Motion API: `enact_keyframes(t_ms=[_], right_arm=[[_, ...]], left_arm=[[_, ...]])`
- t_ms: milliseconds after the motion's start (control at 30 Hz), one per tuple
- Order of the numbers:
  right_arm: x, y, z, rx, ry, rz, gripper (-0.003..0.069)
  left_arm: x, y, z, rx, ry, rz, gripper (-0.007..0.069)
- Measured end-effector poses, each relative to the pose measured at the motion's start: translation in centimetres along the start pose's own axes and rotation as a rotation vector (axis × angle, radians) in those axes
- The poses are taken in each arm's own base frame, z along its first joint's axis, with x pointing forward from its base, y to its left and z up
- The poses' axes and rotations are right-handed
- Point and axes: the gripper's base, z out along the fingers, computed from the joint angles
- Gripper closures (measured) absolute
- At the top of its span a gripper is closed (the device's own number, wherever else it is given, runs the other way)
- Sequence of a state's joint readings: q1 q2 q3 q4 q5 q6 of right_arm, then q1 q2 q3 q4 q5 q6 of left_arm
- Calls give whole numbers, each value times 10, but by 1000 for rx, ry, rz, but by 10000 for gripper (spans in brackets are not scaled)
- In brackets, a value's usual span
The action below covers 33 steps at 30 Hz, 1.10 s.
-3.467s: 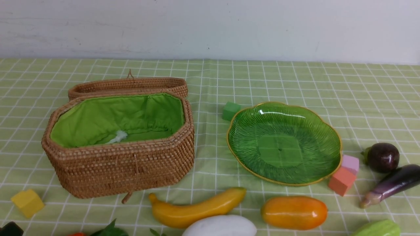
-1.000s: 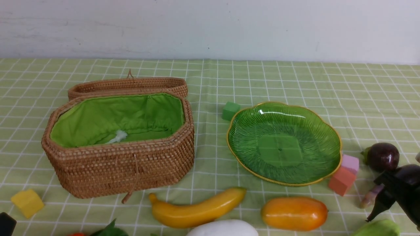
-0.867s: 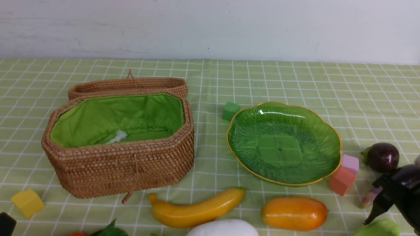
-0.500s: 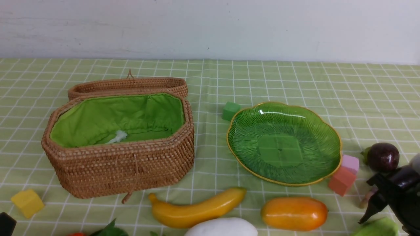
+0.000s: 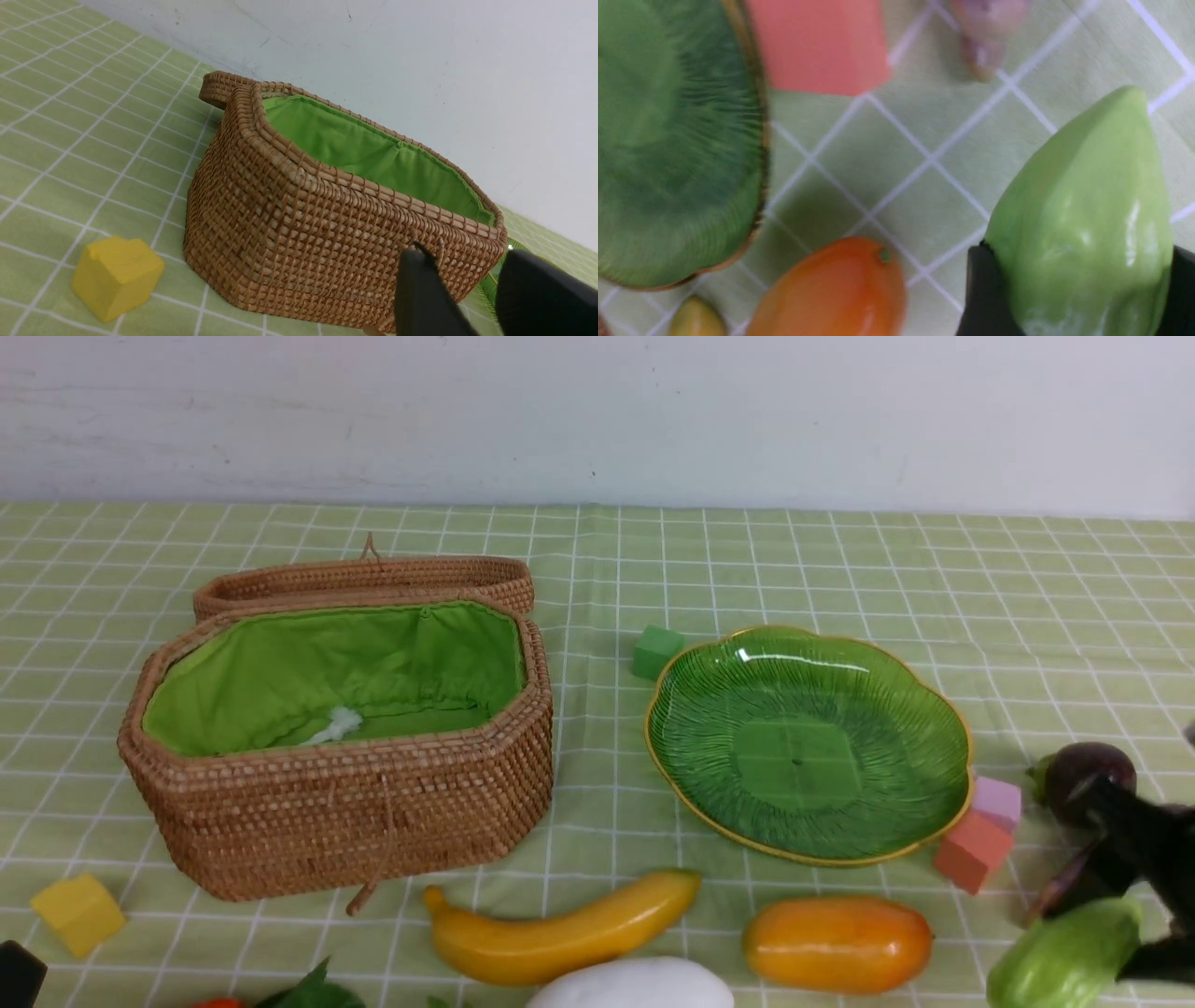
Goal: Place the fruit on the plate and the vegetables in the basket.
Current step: Take a chayote with your right arm and place it on the basket on the left.
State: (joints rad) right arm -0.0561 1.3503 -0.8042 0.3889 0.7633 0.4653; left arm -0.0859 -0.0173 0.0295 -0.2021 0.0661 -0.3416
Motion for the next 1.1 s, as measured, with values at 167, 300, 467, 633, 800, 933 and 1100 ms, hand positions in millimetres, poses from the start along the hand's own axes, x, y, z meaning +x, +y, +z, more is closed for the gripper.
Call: enact_keyframes(t_ms=[167,300,467,633,800,933,1100], right_arm=[[-10,55,-58,-254,-157,-325,246],[5,114,-96,-479,-216,-701,246],[41,190,-112,-710,-207,-1038,246],[69,255,-82,-792,-174,-1216,246],[91,299,-31,-802,-151,-1296,246],[104,330,12,-806,-232,-1323,246],[109,340,44,-777,-311,-1344,235]], left_arm=[[0,0,0,0,0,0,386],[0,0,0,0,0,0,386],[0,0,0,0,1,0,386],[0,0,0,0,1,0,386],[0,0,0,0,1,0,386],[0,0,0,-1,2,0,386],[0,0,0,-1,2,0,386]])
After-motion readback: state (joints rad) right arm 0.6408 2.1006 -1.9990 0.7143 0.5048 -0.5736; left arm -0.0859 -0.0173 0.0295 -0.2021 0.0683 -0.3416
